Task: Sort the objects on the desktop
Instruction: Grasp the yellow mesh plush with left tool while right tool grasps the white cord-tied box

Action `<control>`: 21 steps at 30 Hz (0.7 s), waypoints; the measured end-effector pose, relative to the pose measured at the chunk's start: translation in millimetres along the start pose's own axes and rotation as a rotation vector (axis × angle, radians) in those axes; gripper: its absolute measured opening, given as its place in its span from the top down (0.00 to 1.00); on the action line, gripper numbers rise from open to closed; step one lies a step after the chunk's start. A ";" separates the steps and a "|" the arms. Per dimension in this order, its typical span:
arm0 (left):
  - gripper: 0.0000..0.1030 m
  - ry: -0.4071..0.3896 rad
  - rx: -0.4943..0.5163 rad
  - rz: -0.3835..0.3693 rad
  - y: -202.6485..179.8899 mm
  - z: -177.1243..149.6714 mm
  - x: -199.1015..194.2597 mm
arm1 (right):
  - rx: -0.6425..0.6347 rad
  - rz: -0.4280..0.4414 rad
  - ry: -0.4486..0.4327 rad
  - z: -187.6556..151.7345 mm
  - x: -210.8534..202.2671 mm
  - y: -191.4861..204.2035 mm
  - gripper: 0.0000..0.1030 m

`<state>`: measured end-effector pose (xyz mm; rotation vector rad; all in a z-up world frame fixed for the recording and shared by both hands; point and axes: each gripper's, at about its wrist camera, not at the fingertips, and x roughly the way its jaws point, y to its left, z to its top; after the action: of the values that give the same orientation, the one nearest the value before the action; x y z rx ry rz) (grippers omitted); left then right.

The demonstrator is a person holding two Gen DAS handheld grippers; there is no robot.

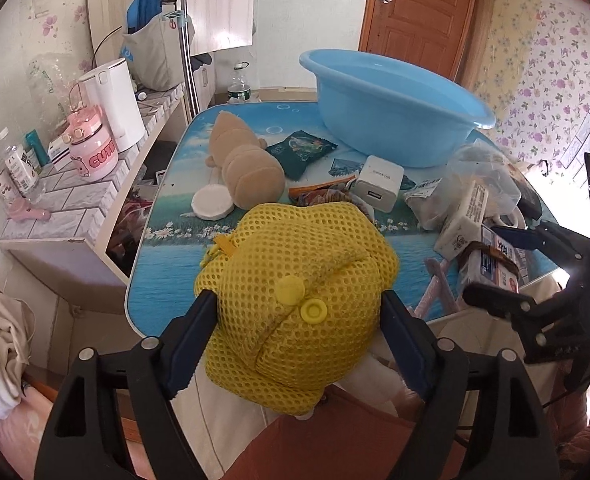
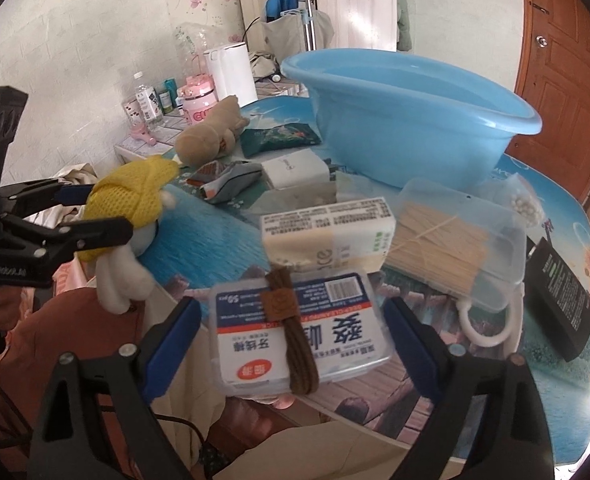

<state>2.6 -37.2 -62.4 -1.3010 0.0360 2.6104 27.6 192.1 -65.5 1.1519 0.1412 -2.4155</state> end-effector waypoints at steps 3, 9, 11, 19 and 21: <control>0.12 0.000 -0.011 0.003 0.7 -0.5 0.7 | 0.029 0.012 0.000 0.5 -1.6 -4.3 0.15; 0.03 0.026 -0.024 0.010 1.7 -4.3 12.6 | 0.035 0.011 -0.021 -0.3 -13.3 -5.5 0.15; 0.04 0.024 -0.034 0.001 1.9 -5.7 16.4 | 0.040 0.006 -0.031 0.9 -17.9 -6.4 0.15; 0.23 -0.014 -0.015 -0.050 -4.8 -2.8 0.4 | 0.076 -0.010 -0.080 9.8 -36.6 -11.5 0.15; 0.23 -0.034 -0.016 -0.055 -5.3 0.9 -6.4 | 0.080 -0.016 -0.099 13.4 -43.4 -11.5 0.15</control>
<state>6.8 -33.1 -56.4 -1.2440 -0.0258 2.5915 36.6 214.1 -25.2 1.0655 0.0227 -2.5066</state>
